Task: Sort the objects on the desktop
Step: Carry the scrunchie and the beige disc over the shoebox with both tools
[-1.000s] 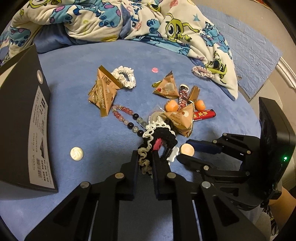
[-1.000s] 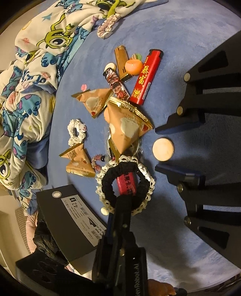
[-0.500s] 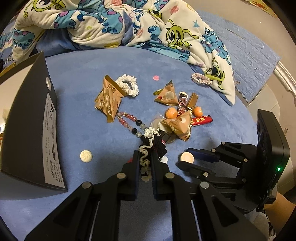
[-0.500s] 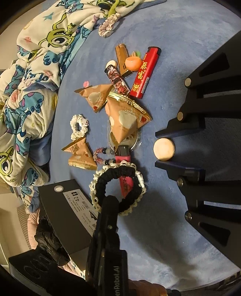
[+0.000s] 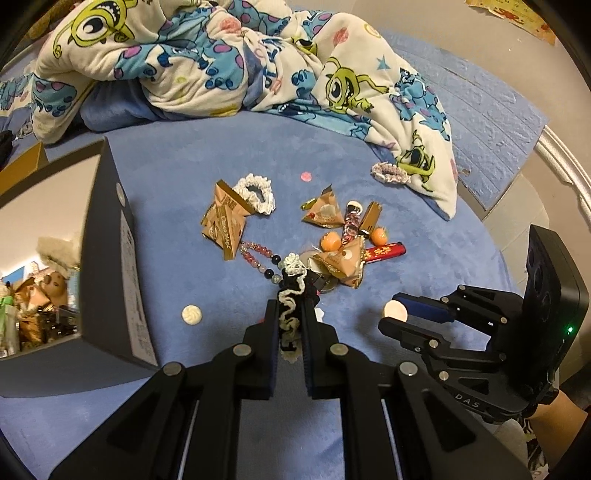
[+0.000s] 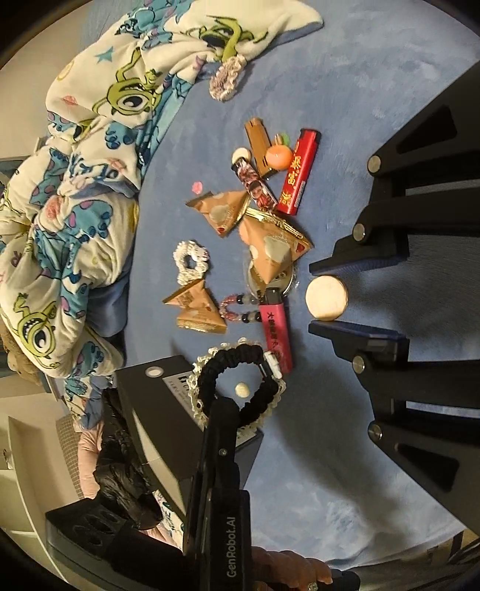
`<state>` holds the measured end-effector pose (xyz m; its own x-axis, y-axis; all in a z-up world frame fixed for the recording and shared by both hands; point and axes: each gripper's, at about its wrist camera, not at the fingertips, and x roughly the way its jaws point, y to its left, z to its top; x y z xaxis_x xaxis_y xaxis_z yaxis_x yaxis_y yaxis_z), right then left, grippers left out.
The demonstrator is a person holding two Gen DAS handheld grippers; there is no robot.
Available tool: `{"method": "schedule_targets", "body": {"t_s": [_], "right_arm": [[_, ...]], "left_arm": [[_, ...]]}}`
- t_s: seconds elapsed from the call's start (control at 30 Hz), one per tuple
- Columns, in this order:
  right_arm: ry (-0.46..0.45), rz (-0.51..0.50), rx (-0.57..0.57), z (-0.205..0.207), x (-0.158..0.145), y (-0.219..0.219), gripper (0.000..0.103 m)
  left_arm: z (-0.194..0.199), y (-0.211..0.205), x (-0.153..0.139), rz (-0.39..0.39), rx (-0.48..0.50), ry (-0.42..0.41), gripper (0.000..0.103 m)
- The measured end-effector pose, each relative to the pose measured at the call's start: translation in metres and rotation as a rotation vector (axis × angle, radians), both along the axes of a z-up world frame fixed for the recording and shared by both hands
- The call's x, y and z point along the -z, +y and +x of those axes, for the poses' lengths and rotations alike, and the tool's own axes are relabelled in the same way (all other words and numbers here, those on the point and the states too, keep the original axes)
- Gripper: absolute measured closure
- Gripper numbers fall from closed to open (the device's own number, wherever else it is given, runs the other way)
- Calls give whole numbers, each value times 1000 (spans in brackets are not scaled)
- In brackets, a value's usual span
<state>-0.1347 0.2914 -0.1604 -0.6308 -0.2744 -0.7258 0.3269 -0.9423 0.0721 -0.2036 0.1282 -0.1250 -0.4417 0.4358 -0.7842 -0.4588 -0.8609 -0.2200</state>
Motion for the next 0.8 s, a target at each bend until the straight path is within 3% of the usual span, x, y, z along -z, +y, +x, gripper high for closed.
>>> {"method": "schedule_targets", "body": {"t_s": [0.33,0.8], "right_arm": [[29,-13,-18,25,-35,-21,78],[126,-54,-121,18,-99,-107,78]], "left_arm": [[28,-45,-36,36,-61,7,92],[40,-174,-98,27,-235,77,92]]}}
